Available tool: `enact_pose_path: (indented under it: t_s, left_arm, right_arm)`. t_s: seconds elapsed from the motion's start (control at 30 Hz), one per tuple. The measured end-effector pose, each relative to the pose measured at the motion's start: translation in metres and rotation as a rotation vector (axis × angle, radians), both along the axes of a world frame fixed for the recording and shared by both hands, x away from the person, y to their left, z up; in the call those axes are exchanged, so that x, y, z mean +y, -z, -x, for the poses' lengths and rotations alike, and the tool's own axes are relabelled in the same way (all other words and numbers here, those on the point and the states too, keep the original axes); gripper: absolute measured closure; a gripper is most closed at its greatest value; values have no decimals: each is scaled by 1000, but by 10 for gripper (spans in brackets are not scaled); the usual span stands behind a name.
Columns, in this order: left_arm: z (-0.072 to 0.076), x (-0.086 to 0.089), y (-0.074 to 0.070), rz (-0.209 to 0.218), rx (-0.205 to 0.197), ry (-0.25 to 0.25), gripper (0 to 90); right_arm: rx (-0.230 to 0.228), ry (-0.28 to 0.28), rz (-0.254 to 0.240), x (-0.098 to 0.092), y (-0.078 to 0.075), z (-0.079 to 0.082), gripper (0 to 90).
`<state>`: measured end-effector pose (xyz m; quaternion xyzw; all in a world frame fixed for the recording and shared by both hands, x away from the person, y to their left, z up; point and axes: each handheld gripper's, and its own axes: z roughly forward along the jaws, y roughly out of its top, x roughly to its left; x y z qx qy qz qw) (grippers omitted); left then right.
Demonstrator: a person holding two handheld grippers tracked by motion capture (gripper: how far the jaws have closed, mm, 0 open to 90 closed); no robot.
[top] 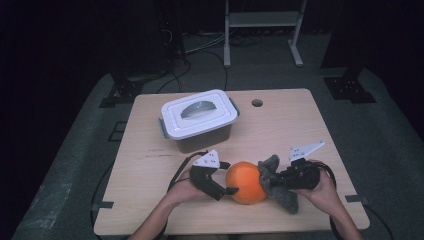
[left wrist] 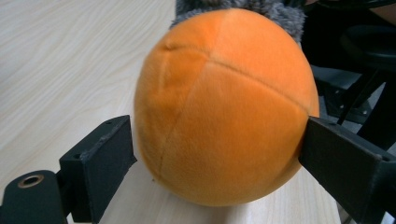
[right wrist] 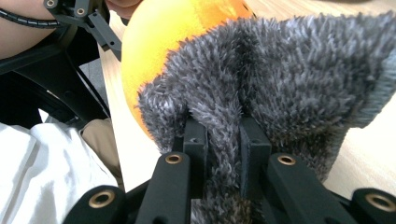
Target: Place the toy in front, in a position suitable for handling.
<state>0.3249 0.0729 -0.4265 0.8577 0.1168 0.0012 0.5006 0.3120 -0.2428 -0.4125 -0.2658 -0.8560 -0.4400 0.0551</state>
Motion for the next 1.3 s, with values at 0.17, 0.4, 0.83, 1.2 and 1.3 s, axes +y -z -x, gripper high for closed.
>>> enact_pose_path:
  t_s: [0.17, 0.4, 0.83, 1.2, 1.3]
  left_arm:
    - [-2, -1, 3, 41, 16, 11, 151]
    - [8, 9, -23, 28, -65, 2, 364]
    - [11, 11, -26, -22, -99, -10, 342]
    - [8, 4, -19, 0, -47, 6, 143]
    - [11, 4, -19, -19, -59, 53, 179]
  right_arm:
    - [11, 14, -5, -4, 2, -2, 759]
    - [-11, 43, -42, 2, -2, -1, 761]
    - [-76, 11, -116, 26, -21, 3, 761]
    - [-35, -31, -78, 24, -8, 5, 760]
    - [-36, -6, -78, 20, -7, 1, 760]
